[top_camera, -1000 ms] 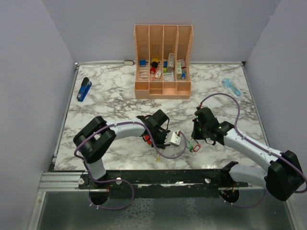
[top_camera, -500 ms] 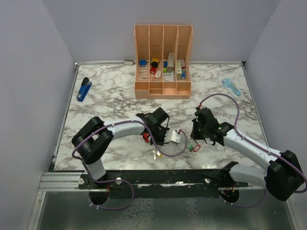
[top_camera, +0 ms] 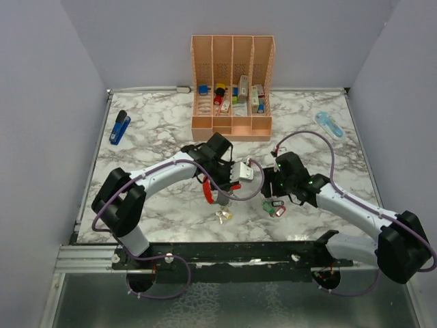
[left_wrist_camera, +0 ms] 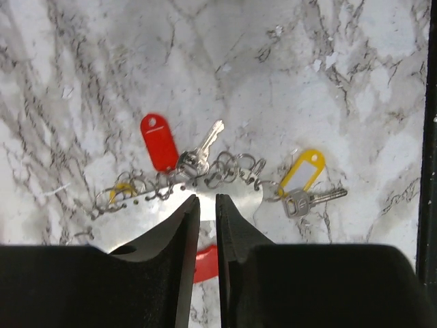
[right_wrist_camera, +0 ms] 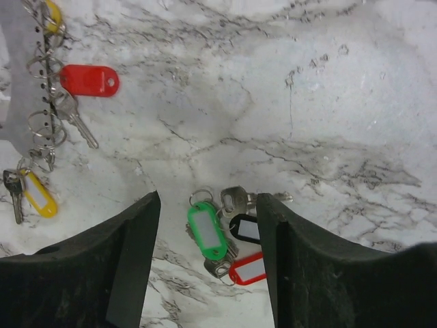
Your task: Put the keys on the keyring
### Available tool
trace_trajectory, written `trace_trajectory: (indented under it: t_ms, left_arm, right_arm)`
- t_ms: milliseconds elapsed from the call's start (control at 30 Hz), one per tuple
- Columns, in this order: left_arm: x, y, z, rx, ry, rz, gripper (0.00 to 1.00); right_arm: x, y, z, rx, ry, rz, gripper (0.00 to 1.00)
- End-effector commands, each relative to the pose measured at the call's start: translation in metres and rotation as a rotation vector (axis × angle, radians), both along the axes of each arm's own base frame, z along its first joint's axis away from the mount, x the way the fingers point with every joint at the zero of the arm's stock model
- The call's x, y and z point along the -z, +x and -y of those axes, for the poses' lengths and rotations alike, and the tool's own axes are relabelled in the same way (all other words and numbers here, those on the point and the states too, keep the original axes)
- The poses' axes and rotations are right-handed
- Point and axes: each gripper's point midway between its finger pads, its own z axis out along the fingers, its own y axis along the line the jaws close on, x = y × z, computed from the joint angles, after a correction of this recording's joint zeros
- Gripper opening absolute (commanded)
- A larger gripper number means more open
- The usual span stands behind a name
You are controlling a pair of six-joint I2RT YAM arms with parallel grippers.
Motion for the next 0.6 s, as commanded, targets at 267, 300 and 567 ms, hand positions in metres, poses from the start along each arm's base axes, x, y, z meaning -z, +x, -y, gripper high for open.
trace_trajectory:
  t_ms: [267, 300, 567]
  left_arm:
    - [-0.021, 0.036, -0.046, -0.177, -0.071, -0.011, 0.19]
    - [-0.02, 0.037, -0.048, -0.186, -0.071, -0.009, 0.19]
    - [-0.006, 0.032, -0.051, -0.211, -0.084, -0.027, 0.19]
  right_arm:
    - [-0.041, -0.006, -0.098, -0.376, 0.163, 0.16, 0.27]
    - [-0.037, -0.009, -0.103, -0.387, 0.168, 0.144, 0.25]
    - [-0.004, -0.036, -0.142, -0.422, 0.194, 0.067, 0.24]
